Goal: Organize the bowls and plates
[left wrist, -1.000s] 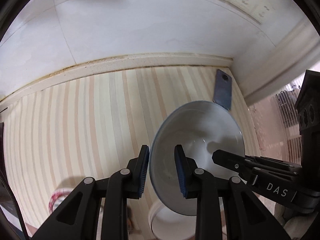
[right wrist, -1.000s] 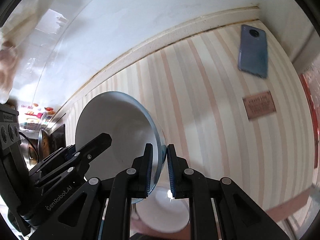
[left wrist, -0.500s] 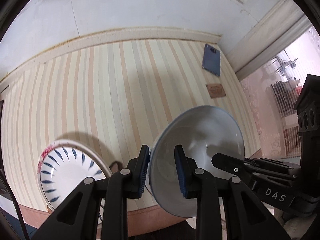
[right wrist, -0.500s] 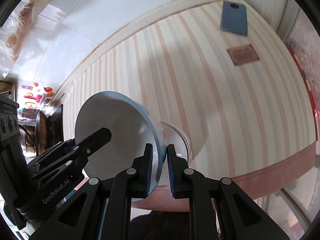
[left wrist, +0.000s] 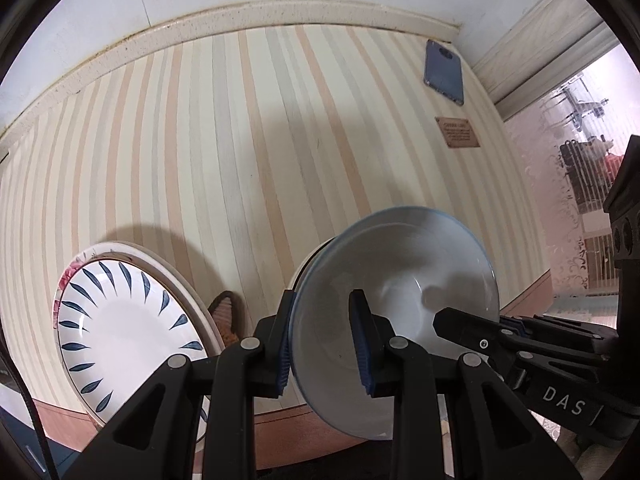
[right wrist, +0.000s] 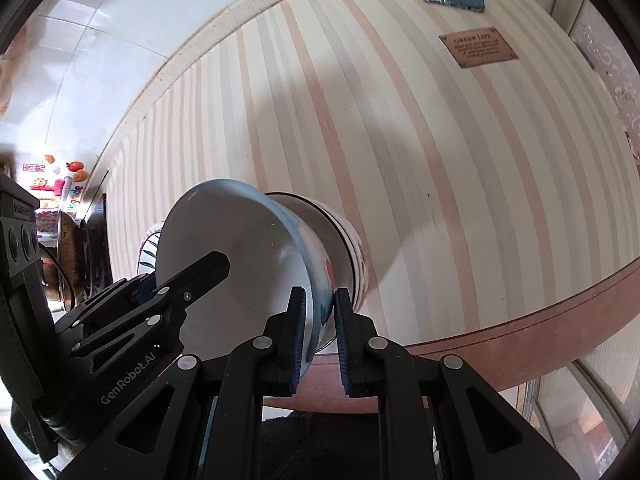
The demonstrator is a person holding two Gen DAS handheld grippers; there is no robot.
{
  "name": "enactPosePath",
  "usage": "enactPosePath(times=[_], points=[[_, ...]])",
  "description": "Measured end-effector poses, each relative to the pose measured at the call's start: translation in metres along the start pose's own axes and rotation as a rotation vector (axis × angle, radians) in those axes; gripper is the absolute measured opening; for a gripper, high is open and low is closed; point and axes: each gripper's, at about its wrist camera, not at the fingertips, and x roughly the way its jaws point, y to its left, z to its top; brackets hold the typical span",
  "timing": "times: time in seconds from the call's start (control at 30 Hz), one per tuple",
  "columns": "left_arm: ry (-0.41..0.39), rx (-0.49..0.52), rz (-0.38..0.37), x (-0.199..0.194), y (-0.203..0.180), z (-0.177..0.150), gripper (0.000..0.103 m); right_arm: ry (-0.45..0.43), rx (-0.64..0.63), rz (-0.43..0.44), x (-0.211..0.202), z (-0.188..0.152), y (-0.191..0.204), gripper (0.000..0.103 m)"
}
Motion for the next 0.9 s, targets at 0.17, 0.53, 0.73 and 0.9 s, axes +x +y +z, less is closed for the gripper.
enactPosePath(times=[0.17, 0.53, 0.73, 0.9], points=[[-0.002, -0.005, 0.01, 0.005, 0.0, 0.0, 0.024, 0.014, -0.002, -0.005, 0.008, 0.0, -0.003, 0.016], [0.005, -0.005, 0.043, 0.009, 0.0, 0.001, 0.024, 0.023, 0.011, -0.01, 0.013, 0.002, 0.0, 0.017], [0.014, -0.009, 0.042, 0.011, 0.002, -0.002, 0.023, 0.015, -0.003, -0.03, 0.009, -0.001, 0.004, 0.02], [0.009, -0.004, 0.047, 0.01, 0.0, -0.002, 0.024, 0.002, -0.022, -0.052, 0.004, -0.005, 0.005, 0.02]])
